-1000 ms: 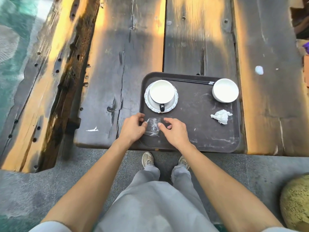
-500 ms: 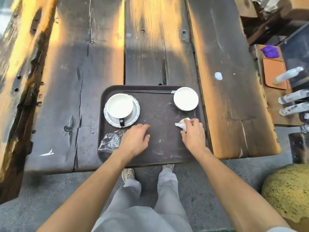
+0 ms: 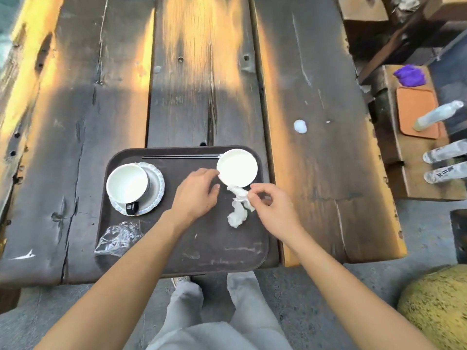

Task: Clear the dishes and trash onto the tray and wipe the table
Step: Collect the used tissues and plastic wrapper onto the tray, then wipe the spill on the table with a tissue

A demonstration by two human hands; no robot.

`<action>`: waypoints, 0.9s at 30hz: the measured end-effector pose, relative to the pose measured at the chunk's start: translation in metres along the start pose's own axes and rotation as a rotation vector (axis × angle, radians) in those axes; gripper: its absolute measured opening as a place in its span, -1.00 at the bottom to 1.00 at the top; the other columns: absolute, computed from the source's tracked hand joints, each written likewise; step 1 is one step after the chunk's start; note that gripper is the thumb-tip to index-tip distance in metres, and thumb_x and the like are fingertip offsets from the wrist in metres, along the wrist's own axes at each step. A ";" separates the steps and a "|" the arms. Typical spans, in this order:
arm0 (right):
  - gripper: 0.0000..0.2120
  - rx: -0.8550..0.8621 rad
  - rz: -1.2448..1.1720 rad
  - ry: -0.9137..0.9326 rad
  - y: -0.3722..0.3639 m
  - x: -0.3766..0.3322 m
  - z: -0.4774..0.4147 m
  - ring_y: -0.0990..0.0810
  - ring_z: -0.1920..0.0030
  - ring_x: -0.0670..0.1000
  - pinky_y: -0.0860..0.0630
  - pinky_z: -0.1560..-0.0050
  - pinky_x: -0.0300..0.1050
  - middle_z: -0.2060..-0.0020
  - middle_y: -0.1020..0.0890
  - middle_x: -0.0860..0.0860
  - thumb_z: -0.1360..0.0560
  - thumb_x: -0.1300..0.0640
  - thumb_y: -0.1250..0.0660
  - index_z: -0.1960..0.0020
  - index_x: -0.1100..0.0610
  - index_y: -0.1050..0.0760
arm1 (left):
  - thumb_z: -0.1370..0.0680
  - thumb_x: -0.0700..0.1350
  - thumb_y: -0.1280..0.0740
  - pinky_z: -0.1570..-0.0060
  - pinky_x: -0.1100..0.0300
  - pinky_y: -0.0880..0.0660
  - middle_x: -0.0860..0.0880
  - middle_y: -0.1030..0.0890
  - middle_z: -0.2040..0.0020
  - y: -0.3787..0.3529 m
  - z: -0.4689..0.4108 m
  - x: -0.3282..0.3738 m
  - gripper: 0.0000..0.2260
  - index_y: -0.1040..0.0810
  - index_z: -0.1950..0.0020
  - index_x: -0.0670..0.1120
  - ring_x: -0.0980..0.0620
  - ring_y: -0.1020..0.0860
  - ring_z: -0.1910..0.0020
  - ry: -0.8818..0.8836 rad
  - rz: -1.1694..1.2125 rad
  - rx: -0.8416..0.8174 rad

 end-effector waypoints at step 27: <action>-0.69 0.674 0.316 -0.071 0.229 0.130 -0.226 -0.54 -0.23 0.10 -0.35 -0.19 -0.19 -0.22 -0.63 0.02 -0.65 0.15 -0.14 -0.33 0.05 -0.51 | -0.60 0.40 0.14 -0.46 -0.42 0.28 0.04 0.37 -0.63 -0.102 -0.273 0.097 -0.43 0.26 -0.57 0.39 -0.23 0.35 -0.59 -0.065 -0.325 -0.114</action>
Point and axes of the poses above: each hand's wrist, its own z-axis away from the middle knuckle, its own y-axis out of the back of the hand, x = y × z, the point moved 7 cm from there along -z, towards the middle knuckle
